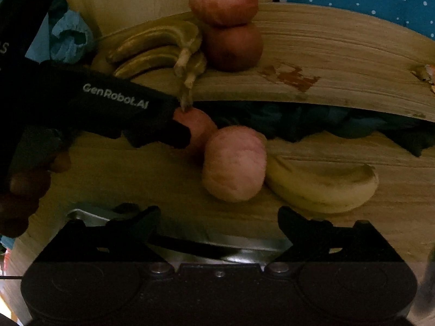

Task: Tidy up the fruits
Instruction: 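Move the left tool to the red apple while the right tool approaches the pink apple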

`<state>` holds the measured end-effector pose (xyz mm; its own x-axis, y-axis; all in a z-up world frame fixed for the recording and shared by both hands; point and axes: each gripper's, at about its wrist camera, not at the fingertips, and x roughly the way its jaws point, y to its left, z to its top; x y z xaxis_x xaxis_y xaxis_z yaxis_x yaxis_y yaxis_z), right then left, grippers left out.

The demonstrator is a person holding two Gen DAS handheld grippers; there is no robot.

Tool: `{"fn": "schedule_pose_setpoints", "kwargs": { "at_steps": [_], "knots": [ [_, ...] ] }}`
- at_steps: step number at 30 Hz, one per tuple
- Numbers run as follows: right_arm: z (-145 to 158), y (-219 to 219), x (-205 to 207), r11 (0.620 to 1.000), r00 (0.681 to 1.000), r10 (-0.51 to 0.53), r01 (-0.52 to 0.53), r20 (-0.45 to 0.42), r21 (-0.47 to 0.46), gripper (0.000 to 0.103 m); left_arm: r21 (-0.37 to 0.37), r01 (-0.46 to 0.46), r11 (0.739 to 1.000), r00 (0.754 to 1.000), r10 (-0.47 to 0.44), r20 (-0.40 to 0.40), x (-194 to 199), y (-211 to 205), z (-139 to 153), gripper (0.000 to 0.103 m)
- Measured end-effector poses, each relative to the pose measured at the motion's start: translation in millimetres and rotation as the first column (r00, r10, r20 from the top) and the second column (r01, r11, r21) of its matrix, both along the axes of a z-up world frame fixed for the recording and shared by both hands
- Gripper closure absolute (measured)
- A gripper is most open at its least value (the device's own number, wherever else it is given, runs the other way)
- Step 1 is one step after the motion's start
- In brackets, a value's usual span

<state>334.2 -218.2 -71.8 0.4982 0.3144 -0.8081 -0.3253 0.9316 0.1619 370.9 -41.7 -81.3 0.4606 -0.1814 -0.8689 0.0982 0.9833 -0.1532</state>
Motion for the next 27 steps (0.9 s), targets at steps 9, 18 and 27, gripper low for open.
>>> {"fn": "schedule_pose_setpoints", "kwargs": {
  "at_steps": [9,18,27],
  "knots": [
    [-4.9,8.2,16.7,1.000,1.000,0.001,-0.001,-0.016,0.017,0.022,-0.017,0.024,1.000,1.000,-0.025,-0.020,12.0,-3.1,-7.5,0.000],
    [-8.7,12.4,25.4,1.000,1.000,-0.017,0.017,-0.024,0.016,0.022,-0.033,0.022,0.999,0.999,-0.023,-0.026,18.0,-3.5,-10.3,0.000],
    [-10.6,11.1,27.9,1.000,1.000,-0.024,0.024,-0.019,0.018,0.023,-0.044,0.010,0.999,0.999,-0.012,-0.034,20.2,1.7,-11.9,0.001]
  ]
}}
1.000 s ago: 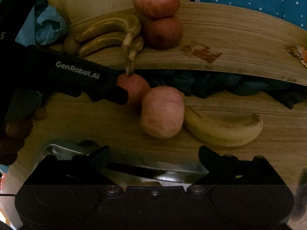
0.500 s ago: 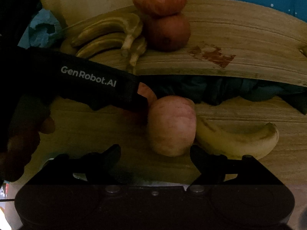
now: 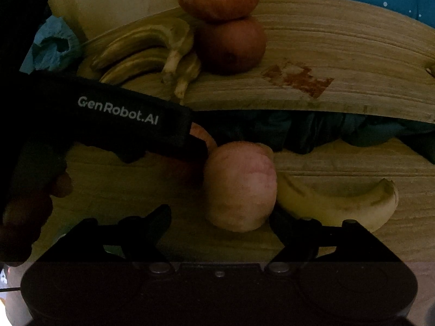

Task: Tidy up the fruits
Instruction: 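Move the left tool to the red apple while the right tool approaches the pink apple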

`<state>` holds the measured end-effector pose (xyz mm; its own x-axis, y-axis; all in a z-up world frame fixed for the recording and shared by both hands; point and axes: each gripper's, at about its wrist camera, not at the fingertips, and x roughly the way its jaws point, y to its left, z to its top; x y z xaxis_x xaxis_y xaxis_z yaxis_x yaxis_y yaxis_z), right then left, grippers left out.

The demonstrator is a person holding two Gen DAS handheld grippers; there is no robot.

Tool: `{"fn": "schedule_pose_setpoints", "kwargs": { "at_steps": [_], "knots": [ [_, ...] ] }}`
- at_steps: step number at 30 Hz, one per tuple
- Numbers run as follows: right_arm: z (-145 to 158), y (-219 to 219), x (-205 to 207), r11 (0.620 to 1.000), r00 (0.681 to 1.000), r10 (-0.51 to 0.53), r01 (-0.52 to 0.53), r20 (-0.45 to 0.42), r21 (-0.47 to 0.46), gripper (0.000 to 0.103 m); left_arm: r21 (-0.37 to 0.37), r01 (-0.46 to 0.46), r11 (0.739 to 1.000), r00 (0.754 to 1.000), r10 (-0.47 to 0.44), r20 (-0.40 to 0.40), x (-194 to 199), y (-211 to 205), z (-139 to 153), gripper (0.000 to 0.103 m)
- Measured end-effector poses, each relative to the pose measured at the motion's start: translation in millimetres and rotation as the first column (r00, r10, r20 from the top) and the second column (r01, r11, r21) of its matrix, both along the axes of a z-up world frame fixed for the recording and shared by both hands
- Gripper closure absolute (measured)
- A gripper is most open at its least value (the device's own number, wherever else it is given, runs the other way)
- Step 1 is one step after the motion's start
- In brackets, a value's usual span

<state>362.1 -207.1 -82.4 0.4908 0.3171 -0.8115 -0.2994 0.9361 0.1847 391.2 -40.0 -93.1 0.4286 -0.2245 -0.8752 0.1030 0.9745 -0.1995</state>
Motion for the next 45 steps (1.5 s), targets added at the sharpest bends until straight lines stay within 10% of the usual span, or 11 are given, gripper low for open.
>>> {"fn": "schedule_pose_setpoints", "kwargs": {
  "at_steps": [21,45],
  "knots": [
    [-3.3,-9.7,-2.5,0.998,0.997,-0.063,0.064,0.033,-0.016,0.046,-0.075,0.010,0.997,1.000,-0.010,0.009,0.7,0.5,2.3,0.035],
    [-1.8,-14.9,-15.0,0.999,0.999,-0.038,0.038,0.017,0.001,0.047,-0.065,0.020,0.998,0.999,-0.022,-0.039,-27.1,6.4,-2.8,0.036]
  ]
}}
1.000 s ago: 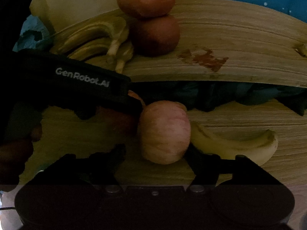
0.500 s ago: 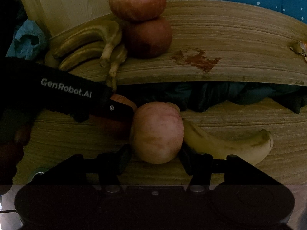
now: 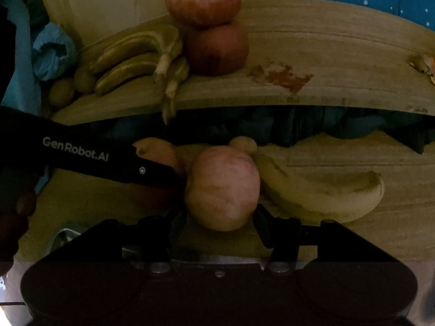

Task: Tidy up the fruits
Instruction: 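Close the left tool on the red apple while the right tool closes on the pink apple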

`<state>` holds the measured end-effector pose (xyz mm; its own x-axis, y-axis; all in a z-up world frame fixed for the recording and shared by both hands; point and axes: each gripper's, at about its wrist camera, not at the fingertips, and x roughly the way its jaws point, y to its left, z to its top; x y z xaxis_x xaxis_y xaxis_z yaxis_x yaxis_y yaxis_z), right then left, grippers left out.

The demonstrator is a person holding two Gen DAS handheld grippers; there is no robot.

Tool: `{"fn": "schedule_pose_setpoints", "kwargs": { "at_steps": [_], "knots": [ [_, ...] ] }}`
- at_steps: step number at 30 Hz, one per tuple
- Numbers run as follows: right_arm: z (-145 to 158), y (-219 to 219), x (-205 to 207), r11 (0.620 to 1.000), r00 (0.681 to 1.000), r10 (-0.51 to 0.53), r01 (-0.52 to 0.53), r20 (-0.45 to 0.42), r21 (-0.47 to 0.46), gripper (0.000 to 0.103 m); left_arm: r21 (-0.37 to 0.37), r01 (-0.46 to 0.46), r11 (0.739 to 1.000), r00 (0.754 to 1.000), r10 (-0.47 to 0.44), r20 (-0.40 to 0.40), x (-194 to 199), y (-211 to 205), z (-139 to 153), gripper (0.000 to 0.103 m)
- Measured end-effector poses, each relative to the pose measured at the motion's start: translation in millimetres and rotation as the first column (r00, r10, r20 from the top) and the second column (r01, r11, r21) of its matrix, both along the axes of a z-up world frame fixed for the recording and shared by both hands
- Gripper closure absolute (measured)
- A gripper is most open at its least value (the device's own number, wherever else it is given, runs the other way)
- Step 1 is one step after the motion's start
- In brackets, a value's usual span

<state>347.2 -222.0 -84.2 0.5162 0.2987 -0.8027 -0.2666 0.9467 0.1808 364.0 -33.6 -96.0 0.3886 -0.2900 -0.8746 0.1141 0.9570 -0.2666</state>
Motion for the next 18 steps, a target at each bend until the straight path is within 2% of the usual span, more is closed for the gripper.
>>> {"fn": "schedule_pose_setpoints", "kwargs": {
  "at_steps": [18],
  "knots": [
    [-7.2,12.9,16.6,0.999,0.999,0.039,-0.039,0.008,-0.012,0.038,0.017,0.021,1.000,1.000,-0.021,-0.011,7.8,-2.4,-6.7,0.033]
  ]
}}
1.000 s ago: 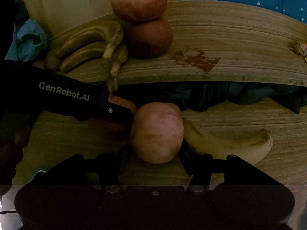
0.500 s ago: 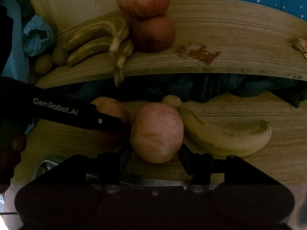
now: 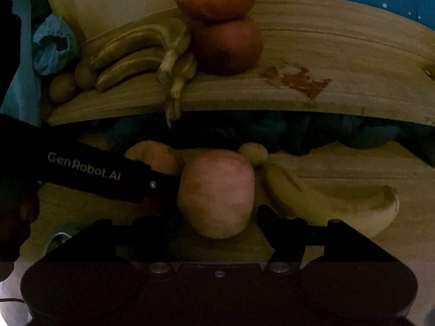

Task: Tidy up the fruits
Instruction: 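Close the left tool on the red apple while the right tool closes on the pink apple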

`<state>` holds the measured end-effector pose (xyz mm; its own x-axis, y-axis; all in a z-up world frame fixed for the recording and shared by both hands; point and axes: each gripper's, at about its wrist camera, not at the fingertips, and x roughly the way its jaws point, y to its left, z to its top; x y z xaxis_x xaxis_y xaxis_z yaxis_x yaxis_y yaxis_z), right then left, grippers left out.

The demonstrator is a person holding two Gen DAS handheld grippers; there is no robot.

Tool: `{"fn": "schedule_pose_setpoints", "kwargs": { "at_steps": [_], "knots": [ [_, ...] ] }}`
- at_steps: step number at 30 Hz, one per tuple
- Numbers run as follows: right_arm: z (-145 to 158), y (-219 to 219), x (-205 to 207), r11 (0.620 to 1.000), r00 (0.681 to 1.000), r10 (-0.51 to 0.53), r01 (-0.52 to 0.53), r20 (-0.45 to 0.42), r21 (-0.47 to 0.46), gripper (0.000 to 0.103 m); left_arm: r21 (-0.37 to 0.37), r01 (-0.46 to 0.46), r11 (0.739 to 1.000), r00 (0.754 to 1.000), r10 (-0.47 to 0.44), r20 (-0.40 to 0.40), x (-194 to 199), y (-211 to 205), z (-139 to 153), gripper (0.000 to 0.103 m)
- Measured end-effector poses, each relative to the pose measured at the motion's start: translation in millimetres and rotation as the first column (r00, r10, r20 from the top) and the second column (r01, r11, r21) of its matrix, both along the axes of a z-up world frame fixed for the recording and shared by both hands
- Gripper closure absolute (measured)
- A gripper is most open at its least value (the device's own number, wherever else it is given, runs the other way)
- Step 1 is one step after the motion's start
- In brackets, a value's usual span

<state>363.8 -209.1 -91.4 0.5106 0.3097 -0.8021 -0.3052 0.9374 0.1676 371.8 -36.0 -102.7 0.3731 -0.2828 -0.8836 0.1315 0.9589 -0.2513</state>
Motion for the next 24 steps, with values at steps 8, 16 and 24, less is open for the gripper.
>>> {"fn": "schedule_pose_setpoints", "kwargs": {
  "at_steps": [8,16,24],
  "knots": [
    [-3.0,6.4,6.3,0.999,0.999,0.036,-0.035,0.026,-0.010,0.042,0.009,-0.022,1.000,1.000,0.022,0.000,3.2,6.1,-0.6,0.035],
    [-5.4,2.8,2.0,0.999,0.999,0.034,-0.034,0.037,0.000,0.042,0.010,-0.041,0.999,0.999,0.041,-0.002,-1.7,11.2,-0.2,0.035],
    [-2.0,0.2,-8.2,0.999,0.999,0.031,-0.032,0.039,0.012,0.043,0.014,-0.062,0.998,0.998,0.062,-0.008,-12.3,17.6,0.9,0.035]
  ]
}}
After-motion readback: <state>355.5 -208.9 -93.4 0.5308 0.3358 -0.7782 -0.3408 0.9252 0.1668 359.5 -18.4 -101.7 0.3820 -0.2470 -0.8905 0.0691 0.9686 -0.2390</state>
